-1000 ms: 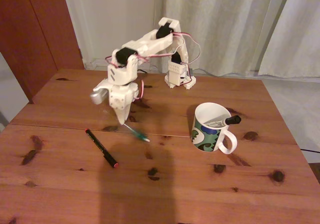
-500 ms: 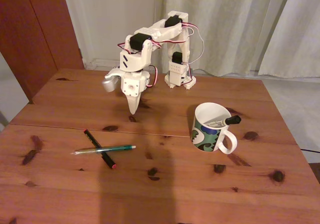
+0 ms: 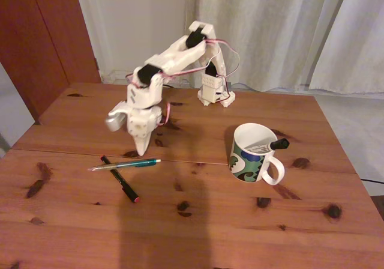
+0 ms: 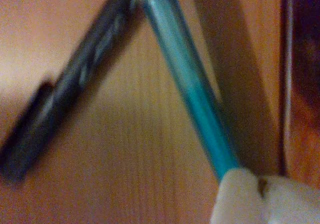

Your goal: Clean up the desk and place the pens and markers into the cup

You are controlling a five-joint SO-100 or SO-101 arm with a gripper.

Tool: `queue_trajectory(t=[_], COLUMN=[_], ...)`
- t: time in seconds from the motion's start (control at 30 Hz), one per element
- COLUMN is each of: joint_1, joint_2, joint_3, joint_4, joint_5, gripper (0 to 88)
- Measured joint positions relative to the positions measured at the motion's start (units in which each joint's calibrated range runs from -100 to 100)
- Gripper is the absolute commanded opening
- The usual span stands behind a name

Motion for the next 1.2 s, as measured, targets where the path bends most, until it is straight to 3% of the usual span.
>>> queue_trajectory(t=[0.23, 0.5, 1.2], joint_1=[1.0, 1.3, 2.4], joint_2=[9.6, 11.4, 11.5], joint_3=[-12.1, -18.8, -23.8], joint_4=[0.7, 10.5, 15.3], joint_5=[0.1, 2.7, 13.7], gripper=[1.5, 12.8, 12.9])
